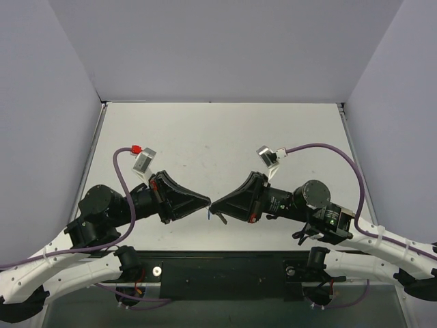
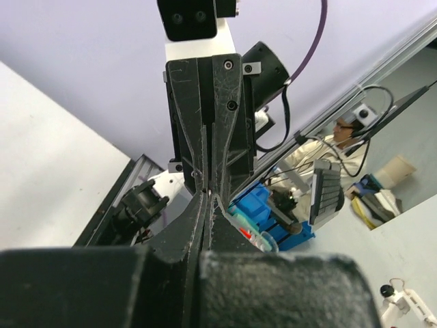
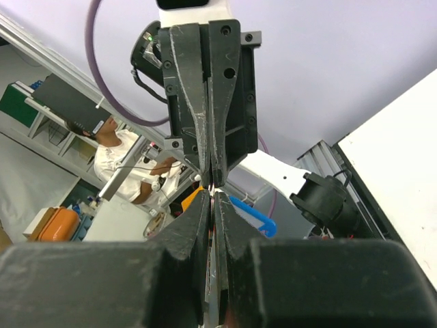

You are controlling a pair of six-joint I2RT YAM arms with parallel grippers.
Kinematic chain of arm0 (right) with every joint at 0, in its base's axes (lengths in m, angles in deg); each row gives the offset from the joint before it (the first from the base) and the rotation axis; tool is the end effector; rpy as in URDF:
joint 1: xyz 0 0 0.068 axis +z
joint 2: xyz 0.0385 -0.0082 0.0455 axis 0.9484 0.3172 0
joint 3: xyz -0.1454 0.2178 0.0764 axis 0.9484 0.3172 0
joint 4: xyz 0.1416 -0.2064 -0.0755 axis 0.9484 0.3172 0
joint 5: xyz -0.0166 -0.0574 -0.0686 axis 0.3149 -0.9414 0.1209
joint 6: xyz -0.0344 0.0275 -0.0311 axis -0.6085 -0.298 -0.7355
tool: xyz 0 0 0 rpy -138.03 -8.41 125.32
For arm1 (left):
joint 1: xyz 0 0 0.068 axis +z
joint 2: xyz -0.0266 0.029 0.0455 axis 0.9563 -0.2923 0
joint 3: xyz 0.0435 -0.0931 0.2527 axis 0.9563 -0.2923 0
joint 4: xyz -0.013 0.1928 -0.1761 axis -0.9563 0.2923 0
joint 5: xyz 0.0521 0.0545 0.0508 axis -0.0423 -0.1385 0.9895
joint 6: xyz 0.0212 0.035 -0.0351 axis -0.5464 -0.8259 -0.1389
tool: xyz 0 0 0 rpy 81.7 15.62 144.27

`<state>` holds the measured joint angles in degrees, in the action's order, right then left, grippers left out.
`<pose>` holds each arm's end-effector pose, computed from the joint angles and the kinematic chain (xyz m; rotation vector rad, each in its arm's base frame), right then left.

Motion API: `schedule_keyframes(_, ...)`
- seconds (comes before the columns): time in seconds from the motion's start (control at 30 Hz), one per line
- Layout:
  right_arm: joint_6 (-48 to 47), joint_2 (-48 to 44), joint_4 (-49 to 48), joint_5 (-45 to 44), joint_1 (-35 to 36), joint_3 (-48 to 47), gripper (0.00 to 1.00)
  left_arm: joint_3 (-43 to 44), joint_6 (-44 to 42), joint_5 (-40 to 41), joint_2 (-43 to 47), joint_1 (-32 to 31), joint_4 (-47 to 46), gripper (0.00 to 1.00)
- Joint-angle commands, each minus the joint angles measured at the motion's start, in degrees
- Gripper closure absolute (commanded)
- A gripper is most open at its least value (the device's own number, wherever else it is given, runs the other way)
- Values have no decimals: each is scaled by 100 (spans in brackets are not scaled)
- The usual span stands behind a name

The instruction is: Remove the keys from the keyring

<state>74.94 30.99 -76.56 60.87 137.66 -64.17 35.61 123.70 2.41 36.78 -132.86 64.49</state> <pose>0.0630 0.1708 0.4260 -0.5165 1.2837 1.9745 0.0600 -0.1204 0.4194 0.3524 1.4967 -1.7771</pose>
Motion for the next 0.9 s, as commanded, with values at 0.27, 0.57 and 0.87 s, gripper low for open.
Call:
schedule_keyframes(0.27,-483,351,1518,364,38,-1065,100,1454,-1297,-1524,-654,-17,2236,100)
schedule_keyframes(0.57,-624,624,2029,909,38,-1427,100,1797,-1615,-2396,-1428,-17,2518,100)
schedule_keyframes(0.87,-694,756,1941,1156,38,-1410,100,2350,-1773,-2583,-1807,-17,2896,100)
